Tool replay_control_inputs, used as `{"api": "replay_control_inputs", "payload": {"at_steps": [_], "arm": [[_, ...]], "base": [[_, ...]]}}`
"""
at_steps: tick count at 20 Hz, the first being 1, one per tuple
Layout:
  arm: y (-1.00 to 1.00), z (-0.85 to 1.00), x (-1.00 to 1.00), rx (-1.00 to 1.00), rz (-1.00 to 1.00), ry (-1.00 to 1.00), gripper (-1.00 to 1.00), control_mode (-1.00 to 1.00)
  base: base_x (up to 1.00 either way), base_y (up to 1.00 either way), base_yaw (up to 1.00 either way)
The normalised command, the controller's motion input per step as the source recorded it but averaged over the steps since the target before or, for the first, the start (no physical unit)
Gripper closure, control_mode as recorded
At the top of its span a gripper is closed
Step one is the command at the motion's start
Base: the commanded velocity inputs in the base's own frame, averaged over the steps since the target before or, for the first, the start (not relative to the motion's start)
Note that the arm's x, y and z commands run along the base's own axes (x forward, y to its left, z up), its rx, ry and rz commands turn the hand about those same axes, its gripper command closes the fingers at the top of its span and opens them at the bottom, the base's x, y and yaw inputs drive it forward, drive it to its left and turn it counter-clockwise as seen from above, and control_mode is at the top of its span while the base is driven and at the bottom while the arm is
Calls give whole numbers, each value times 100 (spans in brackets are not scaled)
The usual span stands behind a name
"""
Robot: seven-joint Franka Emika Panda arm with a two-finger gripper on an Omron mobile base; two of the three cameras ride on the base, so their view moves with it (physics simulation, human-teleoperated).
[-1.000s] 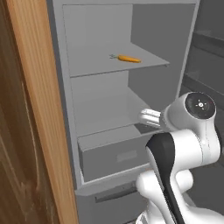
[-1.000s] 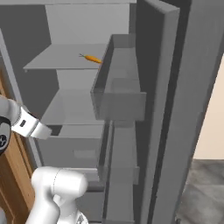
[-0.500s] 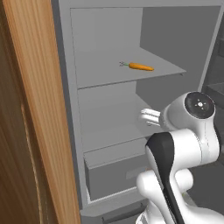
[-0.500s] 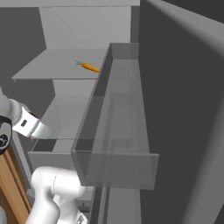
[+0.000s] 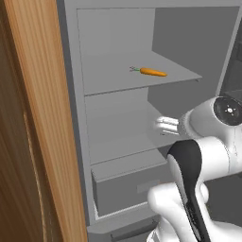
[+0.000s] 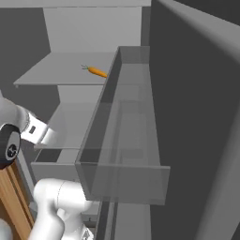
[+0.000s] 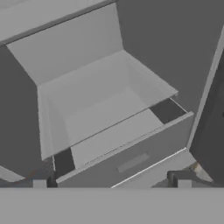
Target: Place the cold items (carrot and eggplant) from the fridge in one tupperware on the dining counter. Place the warm items (kebab skewer and hot dog) in the stove area in another tupperware.
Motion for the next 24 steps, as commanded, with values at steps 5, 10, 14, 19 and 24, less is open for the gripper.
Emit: {"api": "replay_control_inputs", "payload": {"at_steps": [5,10,14,19,24], "arm": [[-41,72,0,-4,51,-12,-100,-100],[-8,88,29,-13,25,-3,-100,-100],[0,61,53,-21,2,0,-100,-100],[0,26,59,-15,0,1,-100,-100],[0,10,65,-4,0,0,-100,-100]], "base": [[0,0,0],[0,0,0],[0,0,0],[0,0,0],[0,0,0]]}}
